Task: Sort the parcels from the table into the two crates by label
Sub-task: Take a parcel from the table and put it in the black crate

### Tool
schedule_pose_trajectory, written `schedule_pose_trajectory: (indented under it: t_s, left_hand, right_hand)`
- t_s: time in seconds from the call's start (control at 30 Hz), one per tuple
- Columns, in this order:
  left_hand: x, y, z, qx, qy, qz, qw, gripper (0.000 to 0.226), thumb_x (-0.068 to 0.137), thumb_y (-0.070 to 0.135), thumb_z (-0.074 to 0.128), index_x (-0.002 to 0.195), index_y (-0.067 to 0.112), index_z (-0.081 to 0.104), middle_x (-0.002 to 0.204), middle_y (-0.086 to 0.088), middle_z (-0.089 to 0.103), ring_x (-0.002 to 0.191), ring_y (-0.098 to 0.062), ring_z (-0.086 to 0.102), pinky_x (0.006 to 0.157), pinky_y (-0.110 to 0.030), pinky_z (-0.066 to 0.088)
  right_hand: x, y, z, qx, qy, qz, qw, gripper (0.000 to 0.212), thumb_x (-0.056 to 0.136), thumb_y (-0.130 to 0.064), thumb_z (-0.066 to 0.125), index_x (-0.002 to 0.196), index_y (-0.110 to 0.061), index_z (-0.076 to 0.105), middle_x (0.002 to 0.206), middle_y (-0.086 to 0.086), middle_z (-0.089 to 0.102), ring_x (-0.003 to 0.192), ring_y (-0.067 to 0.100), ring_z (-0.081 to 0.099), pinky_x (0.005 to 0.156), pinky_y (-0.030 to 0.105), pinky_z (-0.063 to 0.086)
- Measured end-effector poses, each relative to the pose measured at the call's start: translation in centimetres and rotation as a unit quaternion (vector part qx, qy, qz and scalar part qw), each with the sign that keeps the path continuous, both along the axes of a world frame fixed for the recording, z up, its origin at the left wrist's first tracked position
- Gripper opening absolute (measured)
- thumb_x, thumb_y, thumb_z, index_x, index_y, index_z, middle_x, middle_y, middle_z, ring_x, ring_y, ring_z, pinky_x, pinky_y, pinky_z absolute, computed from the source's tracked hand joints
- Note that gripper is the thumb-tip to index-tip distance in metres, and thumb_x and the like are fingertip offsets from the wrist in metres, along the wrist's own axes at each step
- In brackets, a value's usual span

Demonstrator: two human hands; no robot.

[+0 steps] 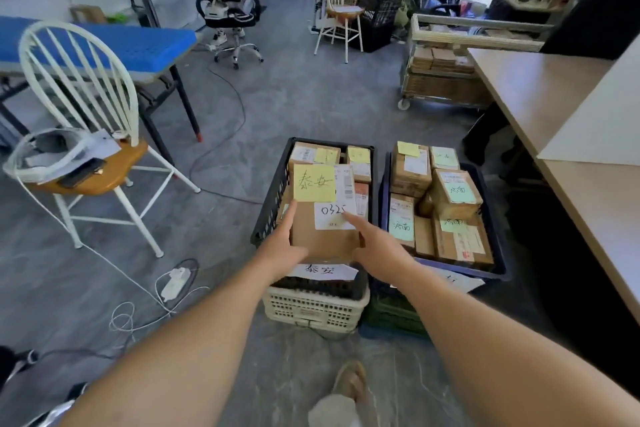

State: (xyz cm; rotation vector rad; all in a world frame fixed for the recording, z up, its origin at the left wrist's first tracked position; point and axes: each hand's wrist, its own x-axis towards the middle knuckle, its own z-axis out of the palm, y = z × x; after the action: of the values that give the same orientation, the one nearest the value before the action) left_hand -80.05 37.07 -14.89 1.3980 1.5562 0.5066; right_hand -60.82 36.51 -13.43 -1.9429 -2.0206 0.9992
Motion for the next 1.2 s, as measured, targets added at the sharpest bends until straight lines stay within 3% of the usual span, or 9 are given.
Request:
schedule_pose_trajectory:
  t_s: [0.07,0.13,0.27,0.53,0.7,0.83,1.03,1.1,1.2]
  left_hand:
    - [-0.7,3.3,0.9,0.018,0.005,0.010,1.000,0.097,0.091,0.003,0.058,0.151,0.047,-0.004,0.153,0.001,0.036,0.121,-0.019,0.050,0.095,-0.033,0.047]
    - [-1.1,6.9,2.1,0.039,0.015,0.015,0.999,0.094,0.093,0.002,0.057,0.153,0.043,-0.004,0.155,0.001,0.032,0.117,-0.015,0.047,0.082,-0.021,0.042]
    - [-1.7,13.8,3.3,0.056,0.040,0.018,0.997,0.093,0.094,0.005,0.057,0.153,0.044,-0.004,0.152,-0.001,0.037,0.113,-0.019,0.050,0.084,-0.026,0.040]
    - [-2.7,21.1,-0.1,-0.005,0.023,0.027,0.999,0.094,0.092,-0.001,0.057,0.153,0.041,-0.001,0.151,0.001,0.037,0.117,-0.009,0.041,0.091,-0.024,0.035]
    - [-3.7,22.2,-3.6,-0.056,0.022,0.017,0.998,0.094,0.092,0.000,0.058,0.153,0.042,-0.001,0.150,0.001,0.039,0.116,-0.011,0.044,0.091,-0.024,0.036]
    - [-4.9,23.6,-6.1,-0.099,0.027,-0.011,0.995,0.097,0.094,0.003,0.057,0.152,0.045,-0.007,0.155,0.002,0.033,0.133,-0.022,0.042,0.104,-0.036,0.037]
    - [-6.8,26.0,-9.4,-0.142,0.046,-0.057,0.987,0.096,0.095,0.002,0.056,0.152,0.037,-0.013,0.157,-0.001,0.030,0.127,-0.020,0.046,0.092,-0.024,0.034]
    - [-7.7,26.6,-10.6,-0.152,0.051,-0.072,0.984,0.095,0.094,0.003,0.056,0.153,0.035,-0.011,0.156,-0.001,0.033,0.123,-0.018,0.047,0.091,-0.023,0.034]
    - [-8.9,27.2,-11.9,-0.174,0.059,-0.091,0.979,0.089,0.096,0.006,0.055,0.155,0.034,-0.006,0.157,-0.001,0.031,0.129,-0.020,0.045,0.098,-0.029,0.035]
  right_hand:
    - [-0.6,3.8,0.4,0.018,0.012,0.005,1.000,0.071,0.096,-0.003,0.043,0.152,-0.039,0.018,0.142,0.007,0.048,0.089,0.019,0.058,0.058,0.024,0.050]
    - [-1.1,8.0,1.0,0.031,0.029,0.011,0.999,0.069,0.098,-0.004,0.042,0.152,-0.038,0.019,0.146,0.005,0.045,0.086,0.015,0.055,0.051,0.015,0.041]
    - [-1.5,15.4,1.4,0.030,0.053,0.012,0.998,0.066,0.097,-0.005,0.038,0.151,-0.040,0.022,0.145,0.004,0.045,0.071,0.011,0.056,0.045,0.016,0.040]
    - [-2.4,23.5,-2.2,-0.031,0.057,0.010,0.998,0.061,0.097,-0.009,0.039,0.149,-0.040,0.028,0.142,-0.001,0.050,0.077,0.008,0.053,0.050,0.015,0.036]
    - [-3.6,23.9,-5.9,-0.094,0.099,-0.026,0.990,0.061,0.095,-0.009,0.040,0.146,-0.041,0.032,0.137,0.003,0.052,0.082,0.020,0.059,0.058,0.026,0.048]
    - [-4.7,23.9,-7.9,-0.117,0.092,-0.051,0.988,0.060,0.096,-0.012,0.042,0.147,-0.041,0.030,0.130,0.005,0.054,0.086,0.022,0.062,0.073,0.035,0.058]
    - [-7.5,23.5,-10.6,-0.156,0.109,-0.125,0.974,0.061,0.097,-0.016,0.045,0.148,-0.042,0.027,0.133,0.001,0.048,0.099,0.024,0.062,0.083,0.036,0.057]
    - [-8.6,23.5,-11.5,-0.160,0.108,-0.139,0.971,0.061,0.097,-0.016,0.046,0.149,-0.040,0.026,0.133,0.001,0.049,0.094,0.020,0.061,0.081,0.033,0.056]
    - [-10.4,23.3,-12.8,-0.163,0.106,-0.163,0.967,0.063,0.096,-0.015,0.047,0.150,-0.038,0.025,0.119,0.000,0.052,0.078,0.013,0.057,0.063,0.024,0.052]
